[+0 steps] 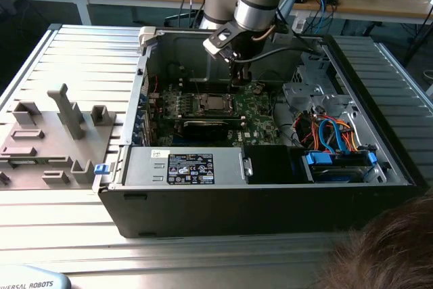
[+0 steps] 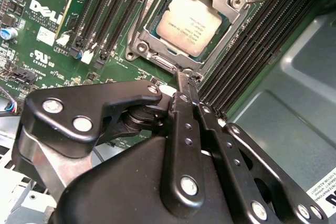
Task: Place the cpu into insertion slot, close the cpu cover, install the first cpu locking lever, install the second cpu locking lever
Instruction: 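Close the cpu cover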
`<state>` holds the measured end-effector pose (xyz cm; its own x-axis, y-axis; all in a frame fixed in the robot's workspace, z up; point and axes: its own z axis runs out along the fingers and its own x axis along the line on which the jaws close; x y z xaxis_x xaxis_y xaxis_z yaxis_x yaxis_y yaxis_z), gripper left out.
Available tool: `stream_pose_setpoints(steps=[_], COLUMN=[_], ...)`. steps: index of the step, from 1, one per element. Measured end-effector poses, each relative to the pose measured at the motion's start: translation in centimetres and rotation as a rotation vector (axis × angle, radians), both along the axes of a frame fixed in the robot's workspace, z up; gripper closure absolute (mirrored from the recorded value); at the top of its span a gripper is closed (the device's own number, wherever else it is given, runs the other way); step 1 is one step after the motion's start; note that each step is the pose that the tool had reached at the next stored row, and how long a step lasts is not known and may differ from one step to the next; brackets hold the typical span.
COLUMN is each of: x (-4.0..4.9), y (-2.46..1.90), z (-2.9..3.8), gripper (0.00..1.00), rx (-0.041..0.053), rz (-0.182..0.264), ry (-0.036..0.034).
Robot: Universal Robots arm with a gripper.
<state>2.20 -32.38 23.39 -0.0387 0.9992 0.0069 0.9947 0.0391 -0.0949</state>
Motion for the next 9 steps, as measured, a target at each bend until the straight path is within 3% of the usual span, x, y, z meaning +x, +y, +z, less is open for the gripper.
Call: stream_pose_setpoints(steps=[9], x=[-0.01], y=[0.00], z=[-0.15], gripper=[0.89], rx=[0.0001], rz=[0.000], ry=[0.0000])
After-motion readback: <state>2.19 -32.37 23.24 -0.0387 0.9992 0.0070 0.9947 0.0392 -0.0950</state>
